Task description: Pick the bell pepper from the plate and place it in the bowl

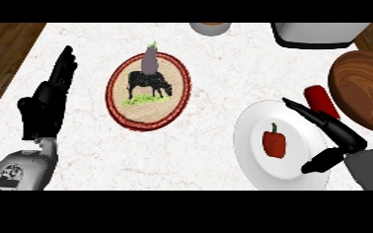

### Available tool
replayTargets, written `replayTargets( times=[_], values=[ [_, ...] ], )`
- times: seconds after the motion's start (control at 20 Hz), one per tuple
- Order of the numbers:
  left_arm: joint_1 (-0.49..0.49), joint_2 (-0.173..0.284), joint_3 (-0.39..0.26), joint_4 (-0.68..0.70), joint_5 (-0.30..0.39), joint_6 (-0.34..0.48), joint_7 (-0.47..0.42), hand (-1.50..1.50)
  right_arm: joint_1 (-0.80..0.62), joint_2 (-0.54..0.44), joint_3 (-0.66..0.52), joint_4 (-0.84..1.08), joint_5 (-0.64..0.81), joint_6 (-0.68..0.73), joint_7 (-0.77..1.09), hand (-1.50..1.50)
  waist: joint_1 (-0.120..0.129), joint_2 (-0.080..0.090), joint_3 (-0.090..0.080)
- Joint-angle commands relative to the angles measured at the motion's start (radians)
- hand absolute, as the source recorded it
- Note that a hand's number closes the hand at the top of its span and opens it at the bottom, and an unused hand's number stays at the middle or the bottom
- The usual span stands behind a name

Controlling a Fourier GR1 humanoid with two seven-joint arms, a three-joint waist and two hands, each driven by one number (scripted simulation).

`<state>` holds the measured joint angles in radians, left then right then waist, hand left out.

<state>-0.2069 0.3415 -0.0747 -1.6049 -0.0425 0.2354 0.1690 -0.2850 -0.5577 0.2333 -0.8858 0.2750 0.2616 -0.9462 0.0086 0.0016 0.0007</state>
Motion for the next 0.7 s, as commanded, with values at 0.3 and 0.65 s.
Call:
replayTargets(
  times=[0.3,0.65],
  values=[
    [-0.022,-0.047,0.003,-0.028,-0.074,0.004,0.049,0.00,-0.027,0.125,0.021,0.155,0.095,-0.043,-0.130,-1.50,0.000,0.000,0.000],
    [-0.031,-0.064,0.033,-0.013,-0.068,-0.037,0.045,0.00,-0.162,0.169,0.002,0.304,0.138,-0.041,-0.134,-1.50,0.002,0.002,0.000]
  ],
)
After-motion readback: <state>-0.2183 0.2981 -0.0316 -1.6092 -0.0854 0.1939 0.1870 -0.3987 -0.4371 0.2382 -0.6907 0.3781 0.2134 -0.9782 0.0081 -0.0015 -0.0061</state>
